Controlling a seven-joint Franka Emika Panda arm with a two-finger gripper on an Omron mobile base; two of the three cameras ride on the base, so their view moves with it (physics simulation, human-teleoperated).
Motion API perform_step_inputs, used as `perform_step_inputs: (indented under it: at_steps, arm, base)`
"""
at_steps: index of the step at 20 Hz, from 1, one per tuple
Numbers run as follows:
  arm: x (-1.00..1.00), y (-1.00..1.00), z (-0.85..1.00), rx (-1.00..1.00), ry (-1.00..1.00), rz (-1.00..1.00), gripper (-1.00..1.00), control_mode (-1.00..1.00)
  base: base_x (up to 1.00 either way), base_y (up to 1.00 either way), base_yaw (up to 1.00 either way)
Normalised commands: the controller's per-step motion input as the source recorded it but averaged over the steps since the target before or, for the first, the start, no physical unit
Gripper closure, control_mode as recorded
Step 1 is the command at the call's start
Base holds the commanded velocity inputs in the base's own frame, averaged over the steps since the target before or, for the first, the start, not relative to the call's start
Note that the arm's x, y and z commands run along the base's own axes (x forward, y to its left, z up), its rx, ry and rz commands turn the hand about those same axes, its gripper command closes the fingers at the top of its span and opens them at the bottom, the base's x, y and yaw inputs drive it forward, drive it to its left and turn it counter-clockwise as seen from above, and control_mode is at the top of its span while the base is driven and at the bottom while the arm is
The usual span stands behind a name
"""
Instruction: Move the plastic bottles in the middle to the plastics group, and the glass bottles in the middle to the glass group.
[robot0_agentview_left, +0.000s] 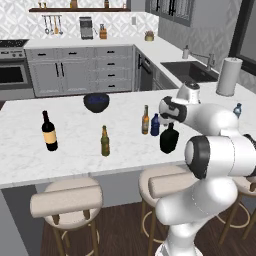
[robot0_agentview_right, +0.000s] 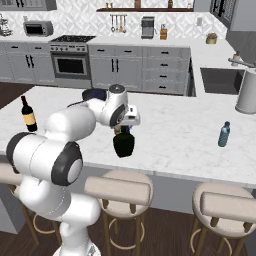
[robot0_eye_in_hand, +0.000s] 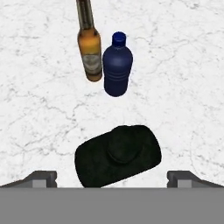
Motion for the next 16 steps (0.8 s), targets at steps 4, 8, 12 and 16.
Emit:
perform_step_inputs:
  at_steps: [4, 8, 12, 16]
  arm:
    - [0.09, -0.09, -0.2, 0.0, -0.01, 0.0, -1.0, -1.0]
    - [0.07, 0.0, -0.17, 0.0, 0.0, 0.01, -1.0, -1.0]
    - [0.09, 0.0, -0.14, 0.0, 0.0, 0.01, -1.0, -1.0]
    - [0.09, 0.0, -0.11, 0.0, 0.0, 0.0, -1.0, -1.0]
  base:
    - [0.0, 0.0, 0.0]
    - [0.0, 0.0, 0.0]
    - [0.0, 0.0, 0.0]
    - [0.0, 0.0, 0.0]
